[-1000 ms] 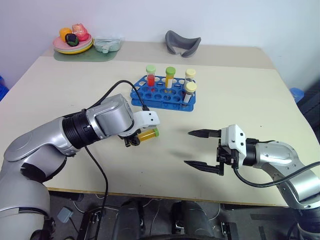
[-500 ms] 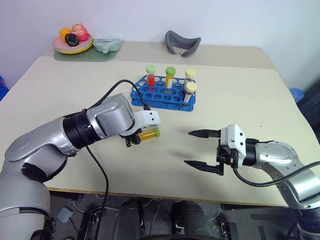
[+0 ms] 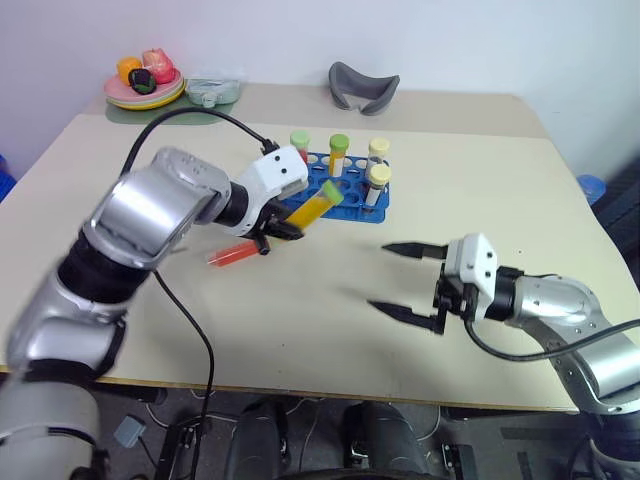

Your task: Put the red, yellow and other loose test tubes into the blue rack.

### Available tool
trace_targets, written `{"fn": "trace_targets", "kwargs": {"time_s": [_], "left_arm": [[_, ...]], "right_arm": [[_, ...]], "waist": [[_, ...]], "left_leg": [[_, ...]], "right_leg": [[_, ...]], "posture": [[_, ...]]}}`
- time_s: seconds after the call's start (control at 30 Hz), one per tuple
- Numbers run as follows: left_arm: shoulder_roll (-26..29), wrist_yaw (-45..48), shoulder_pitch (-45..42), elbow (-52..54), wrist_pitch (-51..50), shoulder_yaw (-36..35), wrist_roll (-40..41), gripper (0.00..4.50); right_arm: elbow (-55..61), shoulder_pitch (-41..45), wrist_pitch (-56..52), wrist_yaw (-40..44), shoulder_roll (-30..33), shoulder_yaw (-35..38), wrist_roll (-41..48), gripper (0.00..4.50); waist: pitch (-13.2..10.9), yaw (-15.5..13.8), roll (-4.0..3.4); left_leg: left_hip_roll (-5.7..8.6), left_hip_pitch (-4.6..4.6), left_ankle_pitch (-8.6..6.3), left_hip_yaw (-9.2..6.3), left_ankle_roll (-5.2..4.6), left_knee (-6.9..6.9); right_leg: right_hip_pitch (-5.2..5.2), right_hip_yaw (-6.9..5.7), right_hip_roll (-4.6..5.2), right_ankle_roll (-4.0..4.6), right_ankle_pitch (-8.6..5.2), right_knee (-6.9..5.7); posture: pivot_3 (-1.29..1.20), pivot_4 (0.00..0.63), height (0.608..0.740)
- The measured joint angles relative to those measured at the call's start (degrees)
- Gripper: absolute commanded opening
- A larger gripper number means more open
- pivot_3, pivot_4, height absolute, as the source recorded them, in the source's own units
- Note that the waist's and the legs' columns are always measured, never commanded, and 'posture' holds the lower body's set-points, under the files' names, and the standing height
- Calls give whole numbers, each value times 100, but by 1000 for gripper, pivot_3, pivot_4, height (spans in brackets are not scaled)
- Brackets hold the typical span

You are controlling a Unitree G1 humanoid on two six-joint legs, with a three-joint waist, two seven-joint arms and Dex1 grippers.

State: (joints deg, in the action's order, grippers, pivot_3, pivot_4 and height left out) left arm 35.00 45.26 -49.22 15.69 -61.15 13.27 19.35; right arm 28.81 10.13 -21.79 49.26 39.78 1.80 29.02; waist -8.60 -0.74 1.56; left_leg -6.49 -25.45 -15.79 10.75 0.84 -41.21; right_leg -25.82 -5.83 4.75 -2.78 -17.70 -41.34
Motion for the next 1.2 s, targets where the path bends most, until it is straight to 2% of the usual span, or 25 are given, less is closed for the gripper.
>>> {"fn": "trace_targets", "kwargs": {"time_s": [0.1, 0.2, 0.3, 0.4, 0.5, 0.63, 0.73, 0.9, 1.2], "left_arm": [[-578, -734, 522, 72, 655, -765, -26, 879], [-1392, -1476, 1040, 86, 1624, -1342, -126, 879], [-2268, -2375, 1314, -446, 2977, -1398, -603, 879], [-2849, -3116, 1158, -1540, 4349, -1104, -1302, 879], [-3031, -3529, 929, -2630, 5515, -722, -1931, 879], [-3325, -3605, 803, -3622, 6685, -483, -2230, 879], [-3457, -3775, 607, -4191, 7181, -459, -2351, 879], [-3584, -3990, 520, -4652, 7524, -503, -2439, 879], [-3718, -4049, 592, -4819, 7570, -532, -2432, 879]], "right_arm": [[1, 3, -121, -187, -120, 67, 123, 4447], [2, -7, -171, -345, -270, 76, 147, 4447], [-26, 61, -204, -492, -435, 49, 149, 4447], [-135, 245, -207, -563, -512, -21, 127, 4447], [-216, 332, -207, -568, -525, -72, 105, 4447], [-329, 338, -207, -562, -519, -73, 102, 4447], [-332, 336, -209, -567, -501, -68, 102, 4447], [-306, 270, -293, -628, -494, -13, 108, 4447], [-188, 186, -380, -690, -488, 129, 115, 4447]], "waist": [[-2, -2, 3], [0, 0, 1], [0, -10, 3], [1, -14, 3], [1, 2, 3], [1, 4, 3], [1, 9, 3], [1, 8, 3], [1, 8, 3]], "left_leg": [[4, -1, 0, -2, 0, 0], [4, 4, 0, -4, 0, 1], [7, 3, 0, -4, -1, -4], [10, 5, -1, -9, -1, -3], [11, 5, -1, -10, -2, 3], [10, 4, -1, -9, -2, 6], [10, 4, -2, -10, -3, 7], [10, 4, -2, -9, -3, 7], [10, 4, -2, -10, -4, 7]], "right_leg": [[4, -2, 1, 0, 0, 1], [9, -4, 1, 0, 0, 2], [16, -12, 2, -1, 1, 2], [30, -30, 3, -1, 1, 11], [31, -34, 3, 0, 1, 18], [29, -38, 4, 0, 1, 19], [30, -38, 4, 0, 1, 20], [30, -38, 5, 0, 1, 20], [30, -40, 6, 0, 1, 20]], "posture": [[0, 150, 689], [0, 150, 689], [0, 150, 689], [0, 150, 689], [0, 150, 689], [0, 150, 689], [0, 150, 689], [0, 150, 689], [0, 150, 689]]}}
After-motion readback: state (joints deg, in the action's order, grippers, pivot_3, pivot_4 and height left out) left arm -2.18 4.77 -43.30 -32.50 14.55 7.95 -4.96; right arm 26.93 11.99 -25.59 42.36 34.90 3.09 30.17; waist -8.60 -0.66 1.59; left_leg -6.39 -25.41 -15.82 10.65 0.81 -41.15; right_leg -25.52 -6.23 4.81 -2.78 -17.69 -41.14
